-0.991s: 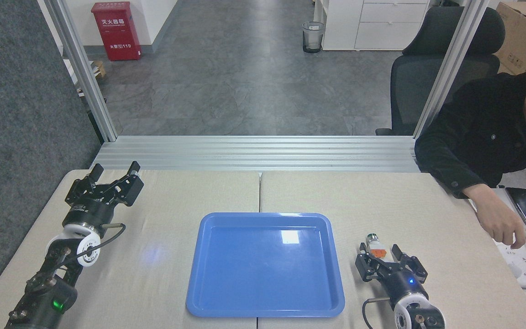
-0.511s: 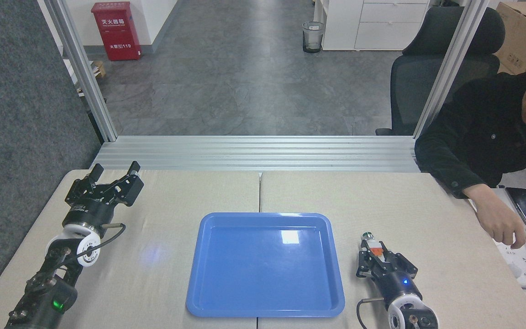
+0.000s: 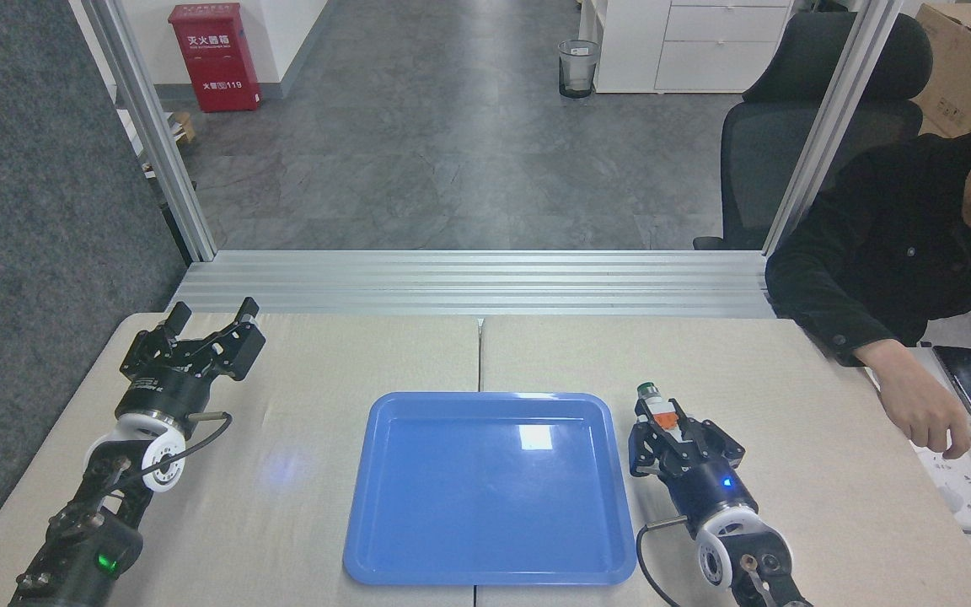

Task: Pick up switch part and place in tray
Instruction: 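Lift the switch part and carry it over the blue tray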

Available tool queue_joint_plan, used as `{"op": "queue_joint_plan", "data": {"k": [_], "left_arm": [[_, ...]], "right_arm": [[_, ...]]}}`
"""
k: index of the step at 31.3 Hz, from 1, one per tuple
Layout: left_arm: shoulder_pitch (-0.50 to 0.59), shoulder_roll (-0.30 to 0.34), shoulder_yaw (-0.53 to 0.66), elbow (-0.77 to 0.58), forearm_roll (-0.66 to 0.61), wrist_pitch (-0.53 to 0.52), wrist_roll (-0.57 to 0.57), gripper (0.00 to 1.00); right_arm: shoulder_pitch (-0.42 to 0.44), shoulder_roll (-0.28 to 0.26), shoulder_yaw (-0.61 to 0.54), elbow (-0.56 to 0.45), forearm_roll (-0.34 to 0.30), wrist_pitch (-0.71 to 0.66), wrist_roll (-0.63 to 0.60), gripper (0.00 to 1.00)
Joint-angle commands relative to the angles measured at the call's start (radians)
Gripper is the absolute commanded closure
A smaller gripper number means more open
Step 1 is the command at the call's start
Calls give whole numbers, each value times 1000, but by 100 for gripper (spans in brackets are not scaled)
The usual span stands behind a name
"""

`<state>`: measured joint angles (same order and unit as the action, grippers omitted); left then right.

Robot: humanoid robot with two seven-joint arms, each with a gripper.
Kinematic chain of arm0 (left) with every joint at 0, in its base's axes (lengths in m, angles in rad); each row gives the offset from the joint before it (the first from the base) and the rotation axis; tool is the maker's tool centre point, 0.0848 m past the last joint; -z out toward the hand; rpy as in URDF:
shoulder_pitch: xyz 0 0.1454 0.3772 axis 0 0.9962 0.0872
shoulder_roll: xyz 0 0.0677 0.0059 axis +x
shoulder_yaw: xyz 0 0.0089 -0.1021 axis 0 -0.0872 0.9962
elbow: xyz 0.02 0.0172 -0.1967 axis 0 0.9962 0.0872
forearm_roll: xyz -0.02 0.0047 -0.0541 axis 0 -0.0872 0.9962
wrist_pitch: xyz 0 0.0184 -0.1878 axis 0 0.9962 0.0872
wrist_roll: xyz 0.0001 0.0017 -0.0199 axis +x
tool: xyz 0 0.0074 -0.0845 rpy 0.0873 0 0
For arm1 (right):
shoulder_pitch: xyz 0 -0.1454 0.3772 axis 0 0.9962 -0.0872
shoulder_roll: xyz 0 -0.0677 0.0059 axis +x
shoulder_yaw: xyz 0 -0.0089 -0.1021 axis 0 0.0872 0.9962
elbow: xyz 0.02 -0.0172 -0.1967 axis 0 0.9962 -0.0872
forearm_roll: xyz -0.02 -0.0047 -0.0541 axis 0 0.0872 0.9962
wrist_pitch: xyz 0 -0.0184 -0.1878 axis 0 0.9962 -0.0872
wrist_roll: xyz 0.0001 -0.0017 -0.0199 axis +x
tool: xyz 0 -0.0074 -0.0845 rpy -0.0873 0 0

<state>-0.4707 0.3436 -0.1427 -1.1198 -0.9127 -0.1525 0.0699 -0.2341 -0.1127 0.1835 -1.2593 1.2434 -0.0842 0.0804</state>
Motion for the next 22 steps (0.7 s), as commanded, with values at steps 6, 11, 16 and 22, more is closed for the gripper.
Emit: {"op": "queue_joint_plan", "data": {"k": [6,11,16,22], "left_arm": [[0,0,0,0,0,1,1,0],[0,0,0,0,0,1,1,0],[0,0,0,0,0,1,1,0],[0,0,0,0,0,1,1,0]], "right_arm": [[-10,122,369,-83,176,-32,32,100],[-11,156,401,52,177,-37,35,100],[-11,168,404,127,177,-35,56,100],[-11,191,380,149,162,4,55,25]]}}
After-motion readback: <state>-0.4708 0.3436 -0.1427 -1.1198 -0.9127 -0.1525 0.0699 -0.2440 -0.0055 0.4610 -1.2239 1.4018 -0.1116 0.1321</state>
